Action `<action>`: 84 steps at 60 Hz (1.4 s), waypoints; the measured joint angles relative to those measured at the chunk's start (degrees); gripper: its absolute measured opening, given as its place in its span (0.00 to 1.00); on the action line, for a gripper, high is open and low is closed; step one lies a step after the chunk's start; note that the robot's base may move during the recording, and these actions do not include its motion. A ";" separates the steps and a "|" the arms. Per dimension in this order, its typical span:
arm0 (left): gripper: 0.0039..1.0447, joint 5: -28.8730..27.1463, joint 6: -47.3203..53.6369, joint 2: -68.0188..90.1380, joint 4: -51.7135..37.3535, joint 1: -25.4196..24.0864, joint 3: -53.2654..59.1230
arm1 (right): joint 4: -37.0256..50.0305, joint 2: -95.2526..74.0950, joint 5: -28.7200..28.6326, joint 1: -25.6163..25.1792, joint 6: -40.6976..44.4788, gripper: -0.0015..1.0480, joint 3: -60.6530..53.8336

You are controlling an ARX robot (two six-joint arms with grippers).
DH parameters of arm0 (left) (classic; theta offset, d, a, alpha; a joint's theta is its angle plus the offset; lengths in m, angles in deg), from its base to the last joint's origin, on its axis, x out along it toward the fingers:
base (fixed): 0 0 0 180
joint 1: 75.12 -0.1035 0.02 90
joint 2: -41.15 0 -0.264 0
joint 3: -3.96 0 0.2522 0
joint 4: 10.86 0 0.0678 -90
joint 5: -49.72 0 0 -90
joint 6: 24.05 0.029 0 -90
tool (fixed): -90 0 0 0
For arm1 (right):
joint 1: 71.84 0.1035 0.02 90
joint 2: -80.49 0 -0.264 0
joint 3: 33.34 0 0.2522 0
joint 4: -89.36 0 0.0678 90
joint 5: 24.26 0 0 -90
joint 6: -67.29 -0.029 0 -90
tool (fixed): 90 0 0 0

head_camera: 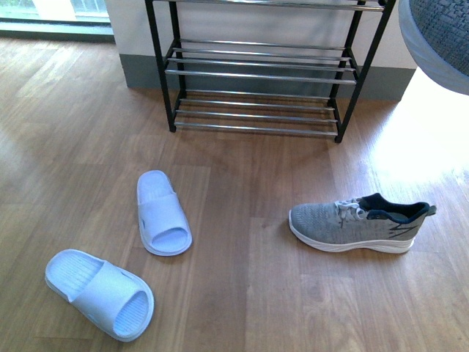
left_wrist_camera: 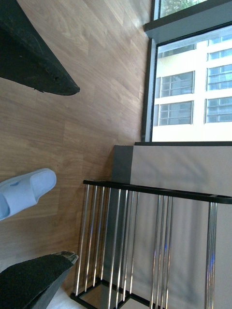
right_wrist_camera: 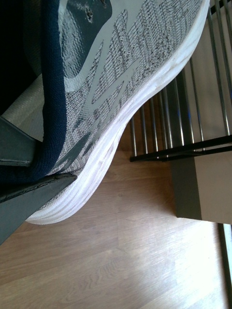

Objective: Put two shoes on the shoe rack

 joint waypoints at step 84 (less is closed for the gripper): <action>0.91 0.11 0.02 0.00 0.07 0.00 -0.02 | -0.07 0.09 0.31 -0.20 -0.13 0.02 -0.15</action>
